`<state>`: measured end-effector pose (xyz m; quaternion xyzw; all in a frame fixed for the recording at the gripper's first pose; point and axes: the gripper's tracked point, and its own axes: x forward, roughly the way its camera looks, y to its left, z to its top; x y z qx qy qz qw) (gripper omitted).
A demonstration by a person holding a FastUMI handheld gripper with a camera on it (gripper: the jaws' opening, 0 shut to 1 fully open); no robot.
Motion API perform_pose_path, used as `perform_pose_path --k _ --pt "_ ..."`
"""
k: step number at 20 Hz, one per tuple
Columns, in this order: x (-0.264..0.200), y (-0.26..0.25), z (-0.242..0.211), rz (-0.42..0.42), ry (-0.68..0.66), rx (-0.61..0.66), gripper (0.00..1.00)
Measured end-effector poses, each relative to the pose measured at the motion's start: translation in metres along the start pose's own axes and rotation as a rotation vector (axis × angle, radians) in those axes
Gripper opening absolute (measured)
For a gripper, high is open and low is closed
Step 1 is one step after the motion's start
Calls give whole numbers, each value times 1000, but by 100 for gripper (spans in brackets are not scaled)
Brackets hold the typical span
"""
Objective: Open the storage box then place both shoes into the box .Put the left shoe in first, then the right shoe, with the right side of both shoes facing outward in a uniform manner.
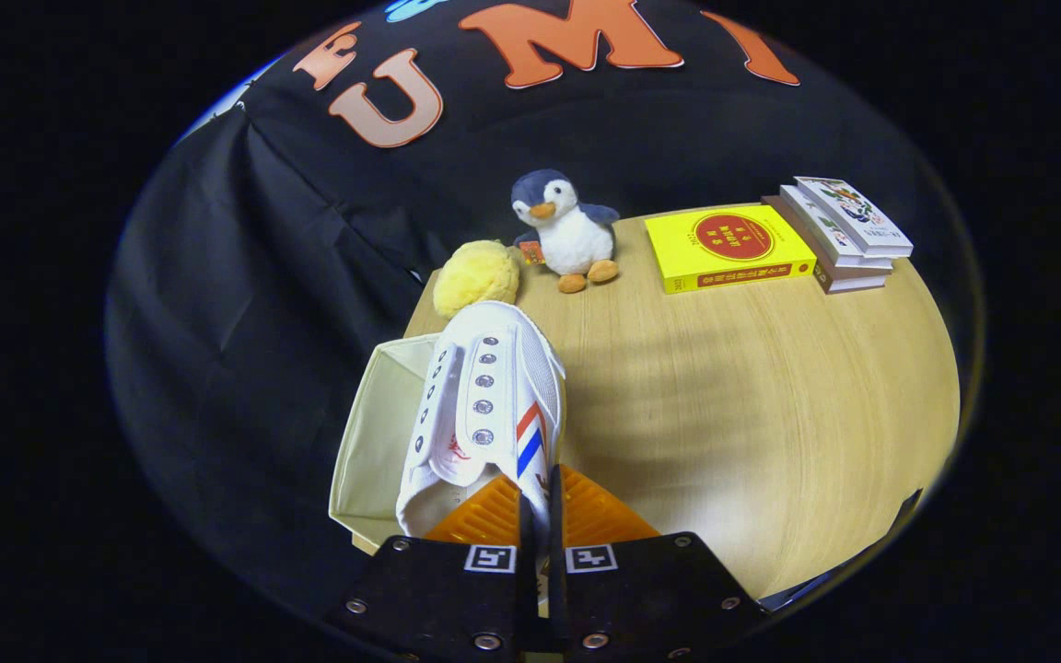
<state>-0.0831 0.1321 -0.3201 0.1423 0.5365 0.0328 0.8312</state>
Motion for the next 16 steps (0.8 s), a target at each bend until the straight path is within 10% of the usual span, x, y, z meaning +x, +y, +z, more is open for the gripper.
perform_pose_path --k 16 --pt "52 73 -25 -86 21 -29 5"
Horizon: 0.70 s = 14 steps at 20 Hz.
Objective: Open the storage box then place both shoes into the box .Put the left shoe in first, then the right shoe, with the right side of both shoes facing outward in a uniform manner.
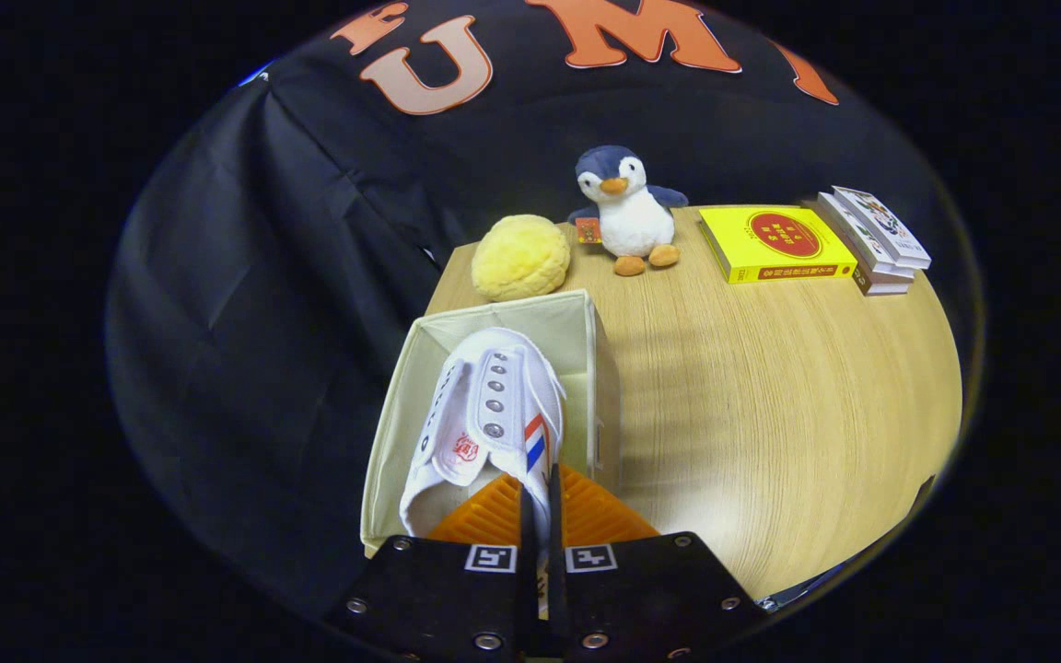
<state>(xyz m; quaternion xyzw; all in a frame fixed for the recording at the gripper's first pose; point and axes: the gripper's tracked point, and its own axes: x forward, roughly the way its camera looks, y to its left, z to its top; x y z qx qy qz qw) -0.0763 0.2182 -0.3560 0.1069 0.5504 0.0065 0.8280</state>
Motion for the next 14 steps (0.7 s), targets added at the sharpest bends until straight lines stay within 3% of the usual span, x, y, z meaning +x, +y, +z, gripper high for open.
perform_pose_path --k 6,10,14 --pt "28 -1 -1 -125 11 40 5" --pt "40 -2 31 -188 -109 56 5" --pt "41 11 24 -97 -61 52 1"
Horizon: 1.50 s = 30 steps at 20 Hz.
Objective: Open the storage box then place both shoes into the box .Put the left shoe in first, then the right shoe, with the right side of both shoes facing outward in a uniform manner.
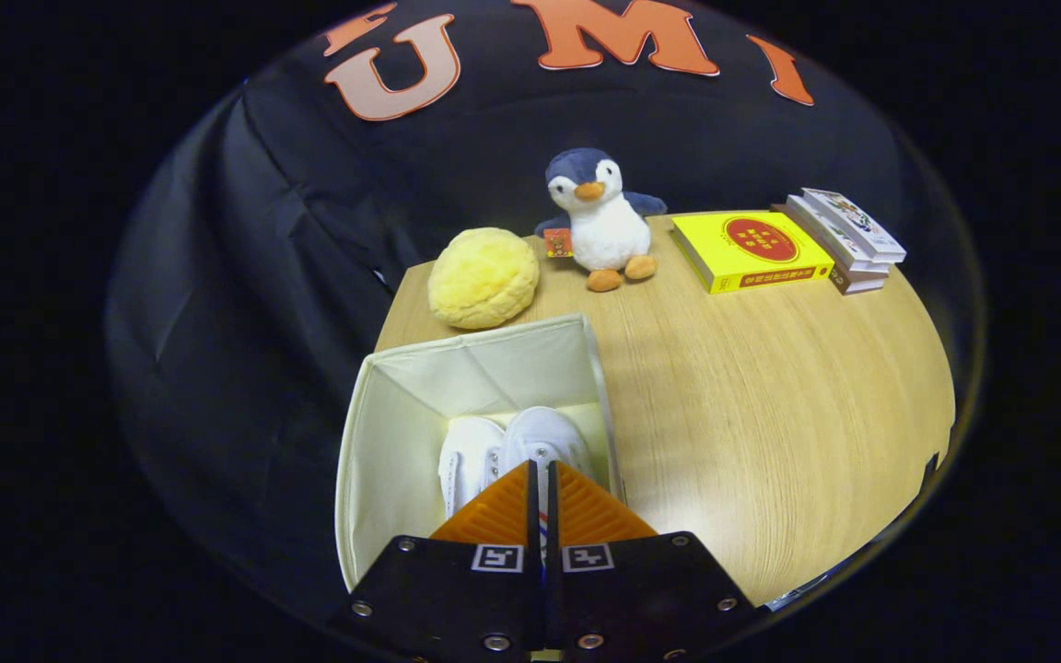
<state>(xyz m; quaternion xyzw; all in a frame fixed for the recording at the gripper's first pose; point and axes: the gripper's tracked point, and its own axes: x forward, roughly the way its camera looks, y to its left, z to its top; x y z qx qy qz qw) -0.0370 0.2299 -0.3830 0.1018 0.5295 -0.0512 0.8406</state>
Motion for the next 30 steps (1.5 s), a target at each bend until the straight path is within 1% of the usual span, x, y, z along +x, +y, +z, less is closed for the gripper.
perform_pose_path --k 2,4,7,8,9,10,11,12,13,14,15,19,22,23,25,30 --pt "-8 -1 3 48 -18 -3 2" --pt "-20 -7 10 84 -52 -18 5" --pt "-39 -27 26 117 -108 -24 14" --pt "-46 -36 32 120 -128 -28 16" --pt "-54 -45 38 122 -150 -33 21" --pt "-62 -57 45 122 -177 -38 24" --pt "-70 -68 52 123 -201 -42 29" --pt "-78 -81 58 119 -225 -43 32" --pt "-86 -93 64 114 -244 -40 38" --pt "-96 -106 69 109 -261 -37 40" --pt "-107 -118 76 104 -288 -36 47" --pt "-149 -165 110 76 -415 -54 61" --pt "-178 -201 135 36 -528 -69 72" --pt "-188 -212 142 19 -561 -77 79" --pt "-203 -228 151 7 -616 -81 86" --pt "-244 -250 180 3 -785 -108 94"
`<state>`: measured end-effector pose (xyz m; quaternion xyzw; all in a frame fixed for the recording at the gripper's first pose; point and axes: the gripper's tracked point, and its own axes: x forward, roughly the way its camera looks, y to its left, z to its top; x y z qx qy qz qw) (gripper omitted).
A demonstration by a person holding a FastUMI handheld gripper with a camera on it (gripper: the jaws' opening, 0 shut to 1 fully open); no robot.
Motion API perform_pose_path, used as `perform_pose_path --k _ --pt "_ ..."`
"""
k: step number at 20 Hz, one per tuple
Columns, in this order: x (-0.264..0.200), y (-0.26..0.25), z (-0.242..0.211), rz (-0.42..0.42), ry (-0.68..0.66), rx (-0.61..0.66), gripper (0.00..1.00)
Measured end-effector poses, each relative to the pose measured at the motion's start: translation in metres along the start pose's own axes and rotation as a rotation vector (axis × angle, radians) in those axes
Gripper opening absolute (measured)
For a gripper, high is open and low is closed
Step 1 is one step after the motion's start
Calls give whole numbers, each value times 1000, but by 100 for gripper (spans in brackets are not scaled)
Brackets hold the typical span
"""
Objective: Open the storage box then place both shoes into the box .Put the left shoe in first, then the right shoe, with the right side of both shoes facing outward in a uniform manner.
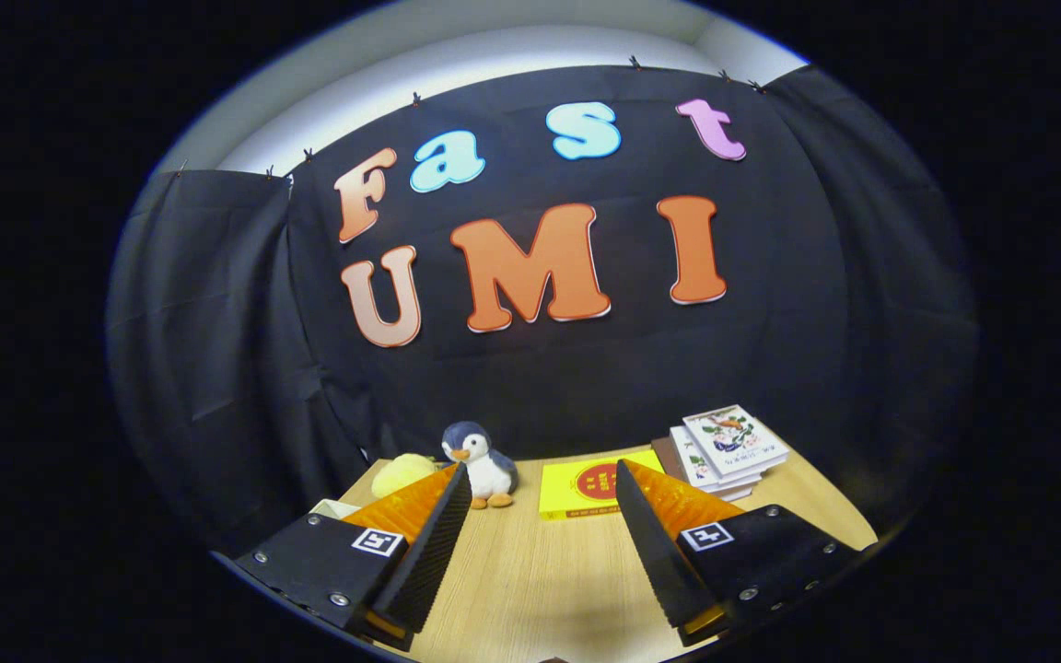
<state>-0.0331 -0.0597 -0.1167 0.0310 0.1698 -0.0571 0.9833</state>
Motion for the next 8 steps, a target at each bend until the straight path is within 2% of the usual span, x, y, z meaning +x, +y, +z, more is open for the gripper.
perform_pose_path --k 3,8 --pt "-7 -8 23 11 -77 7 95" --pt "-20 -13 56 27 -203 -52 95"
